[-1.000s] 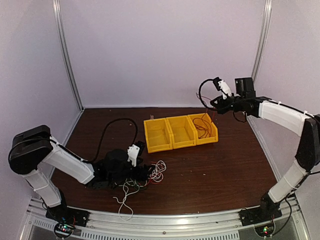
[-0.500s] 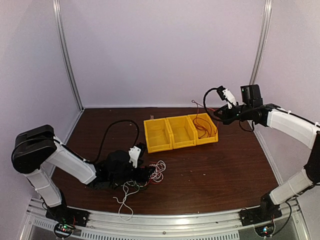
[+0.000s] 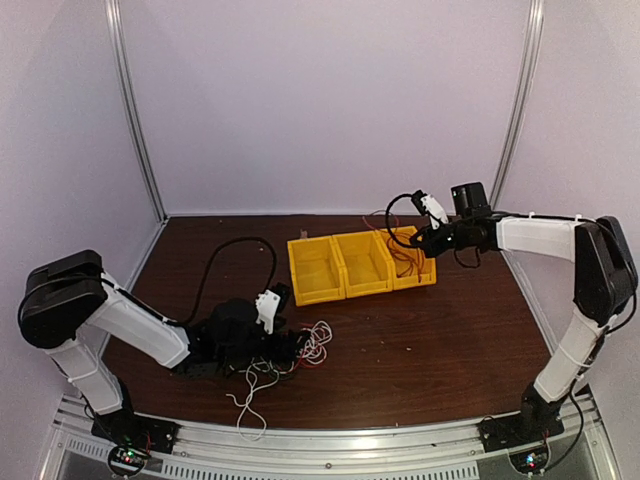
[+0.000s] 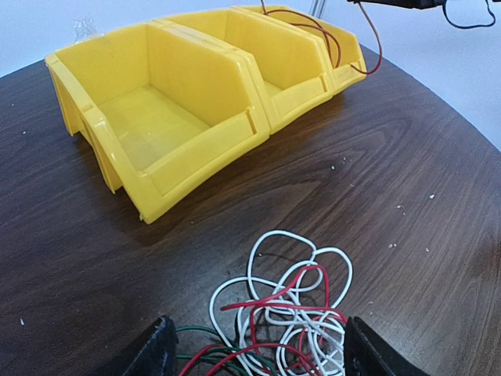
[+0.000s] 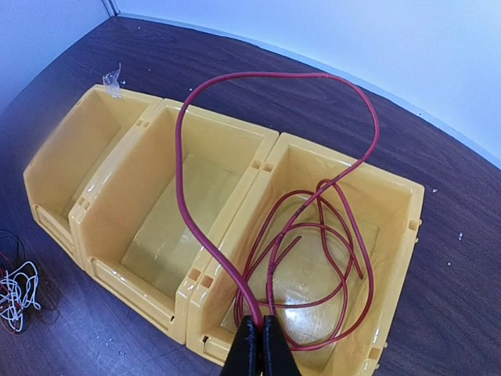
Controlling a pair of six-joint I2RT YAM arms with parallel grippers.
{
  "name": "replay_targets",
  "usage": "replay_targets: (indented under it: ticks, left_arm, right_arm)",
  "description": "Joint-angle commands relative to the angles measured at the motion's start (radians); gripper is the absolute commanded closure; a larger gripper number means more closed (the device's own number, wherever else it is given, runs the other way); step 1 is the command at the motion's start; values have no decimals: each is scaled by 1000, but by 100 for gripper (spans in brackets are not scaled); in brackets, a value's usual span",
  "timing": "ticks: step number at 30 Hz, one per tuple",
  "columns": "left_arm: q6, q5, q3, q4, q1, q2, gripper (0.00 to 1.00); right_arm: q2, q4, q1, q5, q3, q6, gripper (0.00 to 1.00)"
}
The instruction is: Untangle the cables
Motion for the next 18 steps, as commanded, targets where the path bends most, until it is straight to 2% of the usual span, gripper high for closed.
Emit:
replay_targets:
  ticks: [1,8,13,18]
  left_arm:
    - [-5,-9,-7,18,-6,-11,26]
    - [-3,-5,15,24,-7,18,26]
    - [-9,11,26,42,-6,42,26]
    - [-11,12,26,37,-5,35,26]
  right_arm:
    - [53,106,-8,21,70,0,100]
    - [60,177,-7,15,81,-9,100]
    - [71,259,-9,21,26,-54,100]
    - [106,223,-10,47,-10,-73,100]
